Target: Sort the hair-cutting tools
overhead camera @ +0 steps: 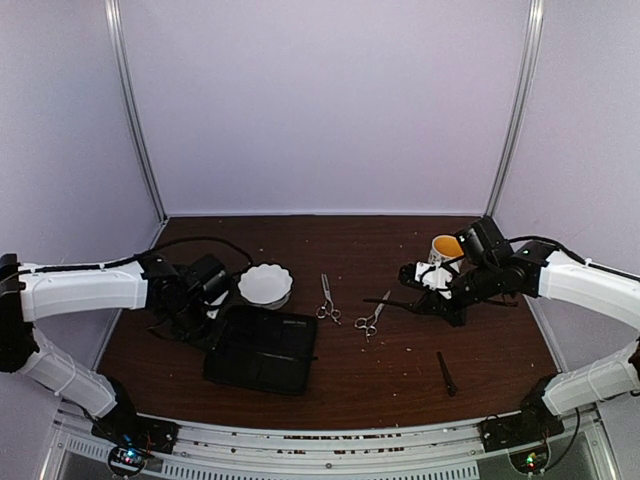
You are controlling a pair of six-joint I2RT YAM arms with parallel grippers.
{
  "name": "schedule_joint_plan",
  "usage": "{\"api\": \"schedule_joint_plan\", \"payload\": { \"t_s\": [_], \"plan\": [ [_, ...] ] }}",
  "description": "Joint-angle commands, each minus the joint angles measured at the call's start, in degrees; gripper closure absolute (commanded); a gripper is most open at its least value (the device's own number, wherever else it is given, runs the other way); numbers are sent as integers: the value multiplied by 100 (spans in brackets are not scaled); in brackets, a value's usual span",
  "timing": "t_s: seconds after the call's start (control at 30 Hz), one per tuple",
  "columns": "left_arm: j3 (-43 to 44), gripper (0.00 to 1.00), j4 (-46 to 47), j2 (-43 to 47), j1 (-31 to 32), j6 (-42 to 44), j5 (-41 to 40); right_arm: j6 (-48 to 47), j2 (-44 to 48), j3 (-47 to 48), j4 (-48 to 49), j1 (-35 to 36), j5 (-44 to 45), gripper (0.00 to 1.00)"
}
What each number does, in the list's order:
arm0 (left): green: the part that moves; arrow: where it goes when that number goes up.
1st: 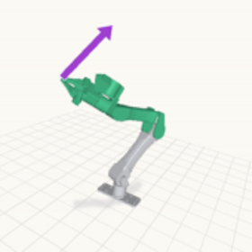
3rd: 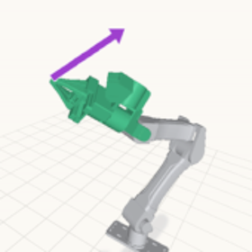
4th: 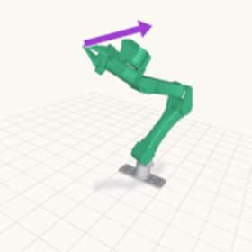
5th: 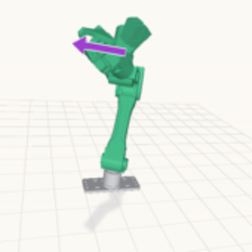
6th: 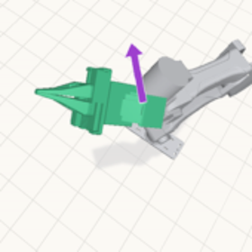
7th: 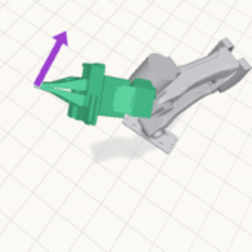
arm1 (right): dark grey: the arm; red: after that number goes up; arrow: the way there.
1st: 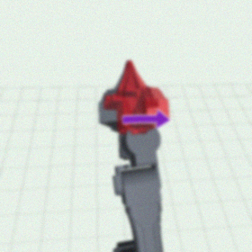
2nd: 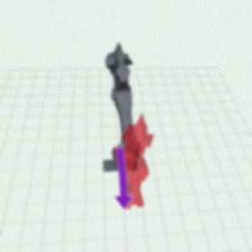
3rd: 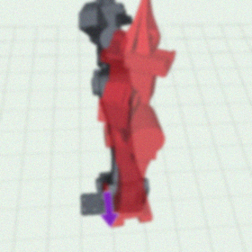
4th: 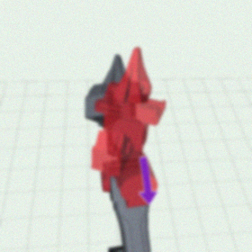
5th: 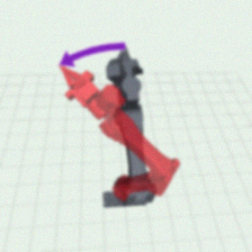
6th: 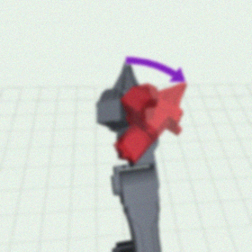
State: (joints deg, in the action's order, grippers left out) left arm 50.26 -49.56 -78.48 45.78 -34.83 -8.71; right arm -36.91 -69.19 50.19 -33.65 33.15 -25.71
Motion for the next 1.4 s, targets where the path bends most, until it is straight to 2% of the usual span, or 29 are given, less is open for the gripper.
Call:
{"api": "schedule_joint_plan", "payload": {
  "t_s": [0.0, 0.1, 0.27, 0.43, 0.63, 0.97, 1.37],
  "plan": [
    [-264, 36, -161, -101, -403, -59, -144, 145, -36, 67, 63, 156, 134, 100],
    [-437, 42, -2, -198, -411, 53, 121, 169, -25, 151, 17, 375, 387, 100],
    [-765, 61, 485, -232, -412, -157, 539, 223, -227, 228, -19, 957, 697, 100],
    [-1027, 79, 792, -269, -368, -344, 682, 471, -781, 618, -84, 1643, 880, 100],
    [-1359, 100, 1165, -86, 11, -713, 502, 818, -1629, 1065, -30, 2300, 1266, 100],
    [-1992, 100, 1942, 376, 701, -1444, 432, 1307, -2753, 2086, -358, 2826, 2325, 100],
    [-2136, 100, 2329, 922, 978, -1670, 715, 1386, -3726, 3176, -1139, 3241, 2407, 100]
  ]
}}
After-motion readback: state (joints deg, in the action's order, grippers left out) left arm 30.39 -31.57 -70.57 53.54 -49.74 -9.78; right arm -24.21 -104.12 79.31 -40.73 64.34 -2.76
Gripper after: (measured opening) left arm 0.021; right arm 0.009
